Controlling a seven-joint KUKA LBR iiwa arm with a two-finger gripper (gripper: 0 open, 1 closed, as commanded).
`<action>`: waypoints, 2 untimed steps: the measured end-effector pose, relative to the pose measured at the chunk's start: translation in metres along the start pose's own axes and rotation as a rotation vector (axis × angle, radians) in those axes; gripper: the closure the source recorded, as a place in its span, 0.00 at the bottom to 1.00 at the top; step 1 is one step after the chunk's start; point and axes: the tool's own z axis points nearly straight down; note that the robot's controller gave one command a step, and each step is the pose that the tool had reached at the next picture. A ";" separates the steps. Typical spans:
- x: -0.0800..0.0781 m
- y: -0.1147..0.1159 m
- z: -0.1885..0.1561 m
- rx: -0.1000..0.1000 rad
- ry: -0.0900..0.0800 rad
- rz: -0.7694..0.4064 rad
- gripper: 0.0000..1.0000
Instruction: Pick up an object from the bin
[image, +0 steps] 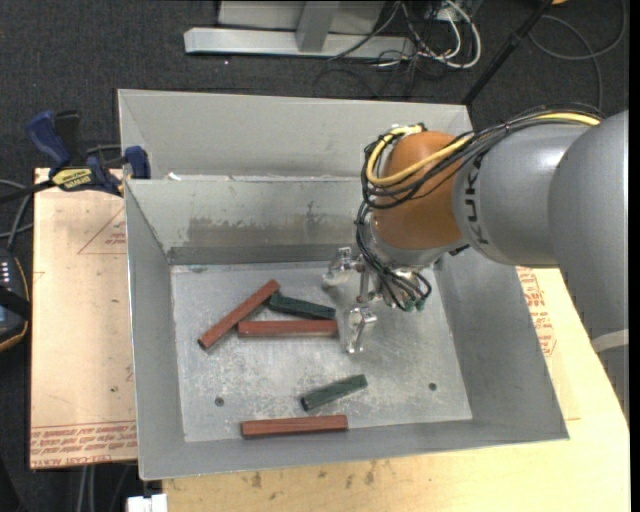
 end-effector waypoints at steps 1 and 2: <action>-0.032 0.048 -0.002 0.002 -0.017 -0.087 1.00; -0.032 0.048 -0.002 0.002 -0.017 -0.087 1.00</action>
Offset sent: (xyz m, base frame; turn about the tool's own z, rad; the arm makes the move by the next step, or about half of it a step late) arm 0.0000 0.0000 0.0000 0.0000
